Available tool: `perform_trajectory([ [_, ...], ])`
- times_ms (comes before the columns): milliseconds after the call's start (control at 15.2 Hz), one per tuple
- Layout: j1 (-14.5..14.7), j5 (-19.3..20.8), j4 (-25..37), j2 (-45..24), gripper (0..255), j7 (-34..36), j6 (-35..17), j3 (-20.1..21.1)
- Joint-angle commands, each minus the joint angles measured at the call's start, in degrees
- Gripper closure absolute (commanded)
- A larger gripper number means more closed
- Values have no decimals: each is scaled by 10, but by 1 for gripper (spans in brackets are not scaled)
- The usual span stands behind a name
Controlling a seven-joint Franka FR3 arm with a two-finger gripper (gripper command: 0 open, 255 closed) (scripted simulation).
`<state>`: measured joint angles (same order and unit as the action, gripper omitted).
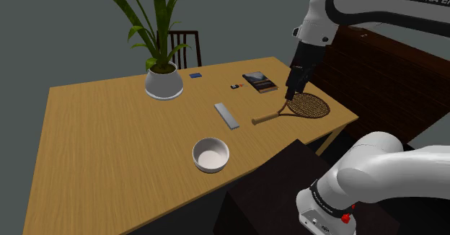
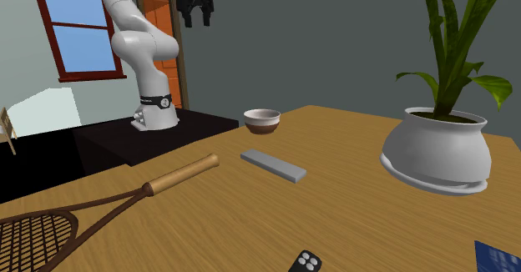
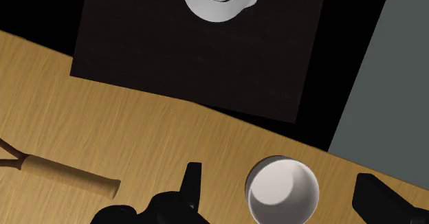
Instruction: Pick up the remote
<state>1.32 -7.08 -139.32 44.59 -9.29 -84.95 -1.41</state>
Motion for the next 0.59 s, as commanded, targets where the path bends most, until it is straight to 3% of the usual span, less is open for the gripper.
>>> perform_trajectory([
  [0, 0, 0, 0, 0, 0, 0, 0, 0],
  [528, -6, 6, -49, -109, 0, 1, -181, 14],
])
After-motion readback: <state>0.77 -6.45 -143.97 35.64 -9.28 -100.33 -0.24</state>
